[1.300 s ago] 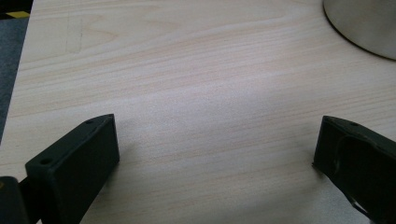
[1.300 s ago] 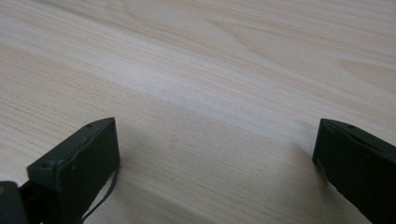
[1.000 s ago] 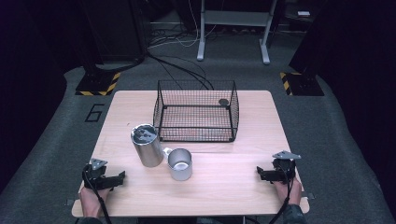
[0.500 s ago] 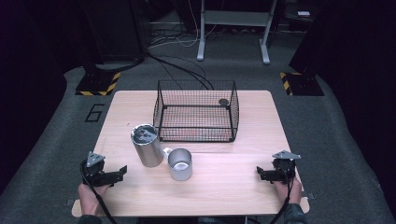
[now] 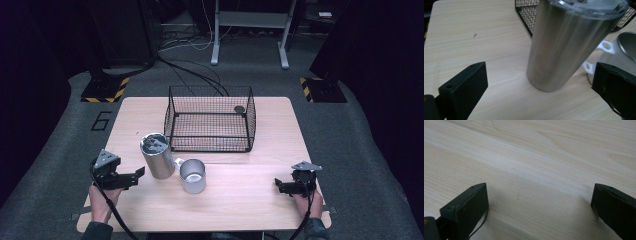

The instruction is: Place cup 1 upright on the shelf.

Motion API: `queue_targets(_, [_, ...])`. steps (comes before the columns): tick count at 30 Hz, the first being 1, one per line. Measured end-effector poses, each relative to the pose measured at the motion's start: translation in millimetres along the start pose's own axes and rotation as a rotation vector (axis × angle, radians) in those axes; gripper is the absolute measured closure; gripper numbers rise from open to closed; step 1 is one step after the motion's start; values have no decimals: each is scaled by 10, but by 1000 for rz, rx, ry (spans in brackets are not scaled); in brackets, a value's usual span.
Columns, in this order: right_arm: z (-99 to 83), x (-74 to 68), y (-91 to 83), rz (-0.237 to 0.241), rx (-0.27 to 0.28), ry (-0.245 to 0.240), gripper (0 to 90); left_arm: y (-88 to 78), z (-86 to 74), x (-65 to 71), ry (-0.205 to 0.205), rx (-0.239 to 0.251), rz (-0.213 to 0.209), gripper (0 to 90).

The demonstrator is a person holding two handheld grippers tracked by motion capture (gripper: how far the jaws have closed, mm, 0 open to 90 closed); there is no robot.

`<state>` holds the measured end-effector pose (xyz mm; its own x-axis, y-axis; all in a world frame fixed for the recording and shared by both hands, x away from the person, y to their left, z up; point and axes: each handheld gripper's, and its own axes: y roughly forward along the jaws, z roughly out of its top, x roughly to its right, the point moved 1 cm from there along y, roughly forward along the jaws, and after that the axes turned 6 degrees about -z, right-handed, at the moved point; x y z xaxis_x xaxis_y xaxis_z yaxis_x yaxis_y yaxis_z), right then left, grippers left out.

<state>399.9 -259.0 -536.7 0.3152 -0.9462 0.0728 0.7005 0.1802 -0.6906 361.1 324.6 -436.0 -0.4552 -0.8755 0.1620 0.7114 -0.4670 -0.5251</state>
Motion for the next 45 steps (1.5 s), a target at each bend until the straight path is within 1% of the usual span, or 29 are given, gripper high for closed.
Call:
queue_targets(1, [0,1,0,0,0,-1,10,18,38,33,4,3,-10,0])
queue_targets(10, [1,1,0,1,3,-4,14,146,240,177,38,13,-44,0])
queue_targets(13, [1,1,0,1,3,-4,14,175,279,199,42,16,-47,0])
queue_targets(14, [1,1,0,1,3,-3,15,204,315,223,43,16,-48,0])
queue_targets(15, [1,1,0,1,3,-3,15,219,335,234,48,15,-41,0])
queue_targets(16, [0,0,-1,1,2,-1,15,219,335,234,48,15,-41,0])
queue_targets(17, [0,0,-1,1,2,-1,15,235,349,241,48,16,-32,0])
queue_targets(21, [0,-1,-1,1,2,0,17,292,376,259,40,13,-30,0])
queue_targets(26, [1,2,0,1,4,-4,17,292,376,259,40,13,-30,0])
queue_targets(27, [1,2,0,1,4,-4,17,397,394,282,37,13,-26,0])
queue_targets(29, [1,2,0,2,4,-4,17,397,394,282,37,13,-26,0])
queue_targets(30, [1,1,0,2,5,-4,19,441,401,279,40,10,-19,0])
queue_targets(34, [1,1,0,2,5,-3,20,497,402,274,25,15,-26,0])
queue_targets(35, [1,0,0,2,6,-3,20,517,401,283,22,23,-23,0])
queue_targets(37, [1,0,0,2,6,-3,20,537,400,283,28,20,-22,0])
queue_targets(38, [1,0,0,2,5,-4,20,558,397,286,15,32,-20,0])
queue_targets(39, [2,1,0,2,5,-4,21,563,396,286,13,34,-21,0])
queue_targets(41, [0,-3,-1,2,7,1,24,579,394,291,17,41,-13,0])
queue_targets(42, [0,-4,-1,2,9,1,24,595,393,293,13,46,-12,0])
queue_targets(44, [0,-4,-1,2,9,1,24,611,398,294,18,41,-8,1])
queue_targets(45, [0,-4,-1,2,9,1,25,624,400,298,21,47,-2,1])
